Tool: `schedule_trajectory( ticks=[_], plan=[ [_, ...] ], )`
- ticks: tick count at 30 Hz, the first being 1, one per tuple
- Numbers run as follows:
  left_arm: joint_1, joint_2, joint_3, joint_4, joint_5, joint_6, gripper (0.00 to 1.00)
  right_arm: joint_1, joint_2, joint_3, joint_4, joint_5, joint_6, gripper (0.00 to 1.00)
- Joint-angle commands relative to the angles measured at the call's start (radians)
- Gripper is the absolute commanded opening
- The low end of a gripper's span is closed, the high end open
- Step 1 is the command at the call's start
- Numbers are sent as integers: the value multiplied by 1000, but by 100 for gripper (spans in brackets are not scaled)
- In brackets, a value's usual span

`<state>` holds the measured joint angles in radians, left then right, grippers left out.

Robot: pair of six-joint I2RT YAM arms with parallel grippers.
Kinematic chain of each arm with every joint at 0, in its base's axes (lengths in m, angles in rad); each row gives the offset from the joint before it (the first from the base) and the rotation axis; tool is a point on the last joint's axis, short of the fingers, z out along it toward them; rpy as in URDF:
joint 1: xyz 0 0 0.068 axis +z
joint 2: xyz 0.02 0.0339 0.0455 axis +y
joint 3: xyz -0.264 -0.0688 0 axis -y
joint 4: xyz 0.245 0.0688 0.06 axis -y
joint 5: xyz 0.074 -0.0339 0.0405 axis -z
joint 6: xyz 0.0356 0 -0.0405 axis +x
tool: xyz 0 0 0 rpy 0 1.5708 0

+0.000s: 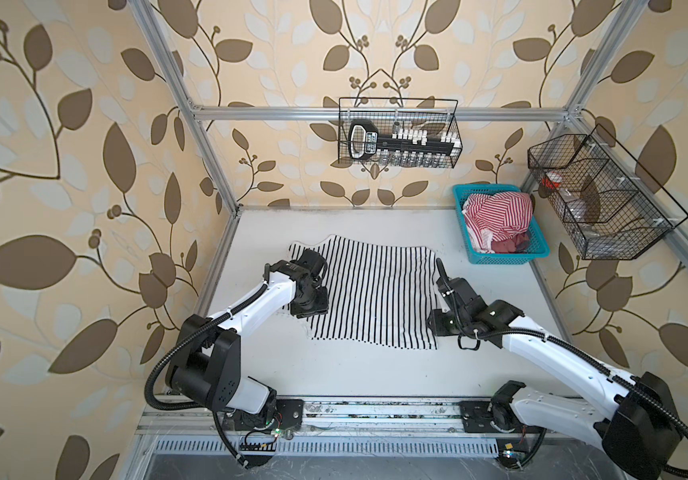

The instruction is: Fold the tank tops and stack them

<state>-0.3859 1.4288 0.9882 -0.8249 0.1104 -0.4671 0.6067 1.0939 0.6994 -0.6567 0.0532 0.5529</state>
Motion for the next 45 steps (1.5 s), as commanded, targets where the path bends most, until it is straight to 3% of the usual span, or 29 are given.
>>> schedule_trajectory(
  ticks=[1,7,15,26,40,45],
  plan=[
    [-27,-39,-32,16,-38,-26,47,49,-23,-47,-55,57,120,41],
    [-40,-23,-116,52,-101,-105,47,86,-44,-107,-89,112,206,43],
    [-39,2,-180,153,-126,-186,47,86,-15,-164,27,44,222,44],
    [-39,65,-220,190,-96,-200,38,83,42,-199,96,24,233,46],
    [-39,108,-255,215,-74,-204,37,62,112,-225,188,5,229,46],
    [-39,120,-260,220,-69,-202,19,62,115,-230,189,0,227,31]
  ],
)
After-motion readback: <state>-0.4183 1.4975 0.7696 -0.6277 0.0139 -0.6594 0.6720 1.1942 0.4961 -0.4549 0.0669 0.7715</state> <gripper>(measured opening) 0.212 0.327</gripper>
